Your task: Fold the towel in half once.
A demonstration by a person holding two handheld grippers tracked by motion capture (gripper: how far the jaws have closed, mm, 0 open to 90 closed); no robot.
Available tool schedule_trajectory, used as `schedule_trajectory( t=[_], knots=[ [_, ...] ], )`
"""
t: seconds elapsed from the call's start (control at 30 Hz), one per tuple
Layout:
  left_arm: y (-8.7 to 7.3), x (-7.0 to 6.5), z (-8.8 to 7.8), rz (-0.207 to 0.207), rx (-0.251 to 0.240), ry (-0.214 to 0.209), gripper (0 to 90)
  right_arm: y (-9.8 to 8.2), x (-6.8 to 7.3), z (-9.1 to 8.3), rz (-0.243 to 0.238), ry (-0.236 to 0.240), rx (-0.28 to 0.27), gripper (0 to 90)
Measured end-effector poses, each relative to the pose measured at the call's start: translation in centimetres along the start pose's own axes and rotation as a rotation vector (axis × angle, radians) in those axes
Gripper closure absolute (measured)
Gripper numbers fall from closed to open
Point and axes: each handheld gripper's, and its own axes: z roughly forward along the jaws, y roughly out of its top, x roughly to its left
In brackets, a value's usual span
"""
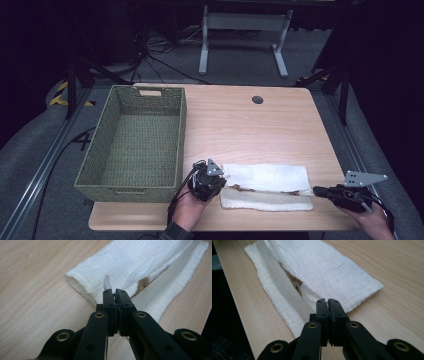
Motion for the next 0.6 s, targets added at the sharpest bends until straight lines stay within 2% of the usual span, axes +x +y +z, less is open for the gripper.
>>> schedule_trajectory(
  t=[0.1, 0.23, 0.3, 0.33, 0.43, 0.6],
  knots=[
    [-0.54, 0.02, 0.12, -0.011, 0.009, -0.025, 87.3, -0.42, 0.17, 0.17, -0.001, 0.016, 0.021, 87.6],
    [-1.02, -0.18, 0.36, 0.002, 0.036, -0.043, 87.1, -0.82, 0.34, 0.33, 0.001, 0.037, 0.039, 87.6],
    [-1.11, -0.19, 0.42, 0.008, 0.021, -0.054, 86.2, -0.96, 0.43, 0.49, -0.007, 0.046, 0.047, 85.7],
    [-1.09, -0.18, 0.35, 0.002, 0.020, -0.054, 84.2, -0.97, 0.41, 0.51, -0.005, 0.044, 0.047, 79.9],
    [-0.85, -0.08, 0.20, 0.007, -0.001, -0.054, 77.3, -0.79, 0.23, 0.28, 0.003, 0.035, 0.029, 74.7],
    [-0.11, 0.04, 0.50, 0.013, -0.013, -0.041, 68.3, -0.23, -0.10, 0.28, 0.007, 0.021, 0.012, 71.6]
  ],
)
